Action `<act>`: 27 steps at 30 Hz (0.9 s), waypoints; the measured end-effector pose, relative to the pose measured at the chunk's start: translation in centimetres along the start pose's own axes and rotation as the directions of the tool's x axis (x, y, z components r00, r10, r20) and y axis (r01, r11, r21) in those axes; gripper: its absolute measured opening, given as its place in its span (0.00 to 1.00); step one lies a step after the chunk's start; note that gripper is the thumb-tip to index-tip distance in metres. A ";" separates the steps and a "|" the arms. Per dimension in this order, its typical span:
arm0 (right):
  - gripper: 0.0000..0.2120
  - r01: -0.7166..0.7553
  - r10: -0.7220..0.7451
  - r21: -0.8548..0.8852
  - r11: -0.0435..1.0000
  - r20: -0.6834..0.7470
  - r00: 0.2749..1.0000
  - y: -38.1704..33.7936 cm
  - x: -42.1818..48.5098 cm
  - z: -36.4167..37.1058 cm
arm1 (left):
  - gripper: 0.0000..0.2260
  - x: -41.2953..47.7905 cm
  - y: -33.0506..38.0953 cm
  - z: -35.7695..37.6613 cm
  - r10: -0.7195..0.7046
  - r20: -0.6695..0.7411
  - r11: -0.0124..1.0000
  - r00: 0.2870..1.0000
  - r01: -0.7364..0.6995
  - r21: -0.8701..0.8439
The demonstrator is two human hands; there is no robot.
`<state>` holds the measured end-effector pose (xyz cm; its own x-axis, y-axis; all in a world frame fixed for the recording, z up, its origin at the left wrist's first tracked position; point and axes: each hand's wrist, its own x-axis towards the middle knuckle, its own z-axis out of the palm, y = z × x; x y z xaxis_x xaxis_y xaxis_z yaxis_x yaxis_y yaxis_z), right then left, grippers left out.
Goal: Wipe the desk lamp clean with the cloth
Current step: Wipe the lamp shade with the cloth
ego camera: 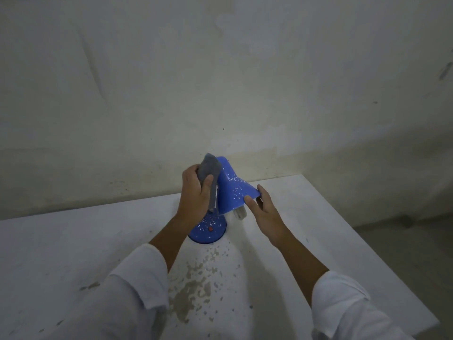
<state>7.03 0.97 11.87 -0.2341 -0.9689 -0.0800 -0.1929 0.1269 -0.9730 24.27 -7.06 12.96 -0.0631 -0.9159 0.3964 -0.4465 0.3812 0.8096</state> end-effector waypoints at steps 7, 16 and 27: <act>0.33 -0.003 0.003 0.045 0.999 0.001 1.000 0.0 -0.2 0.4 | 0.14 -3.9 1.4 1.8 0.174 0.110 0.981 0.979 -0.182 0.068; 0.35 -0.050 0.050 0.050 0.998 -0.004 0.999 0.9 -0.1 0.5 | 0.05 -2.9 0.5 -1.3 0.326 0.127 0.942 0.937 -0.333 0.042; 0.34 -0.041 0.038 0.101 0.994 0.025 0.999 0.9 0.0 0.7 | 0.21 -4.8 1.3 2.0 0.289 0.144 0.952 0.946 -0.300 0.056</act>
<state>7.53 0.96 10.82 -0.2176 -0.9683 -0.1227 -0.0858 0.1442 -0.9858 22.17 -2.46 11.29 -0.3176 -0.7745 0.5470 -0.4561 0.6305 0.6280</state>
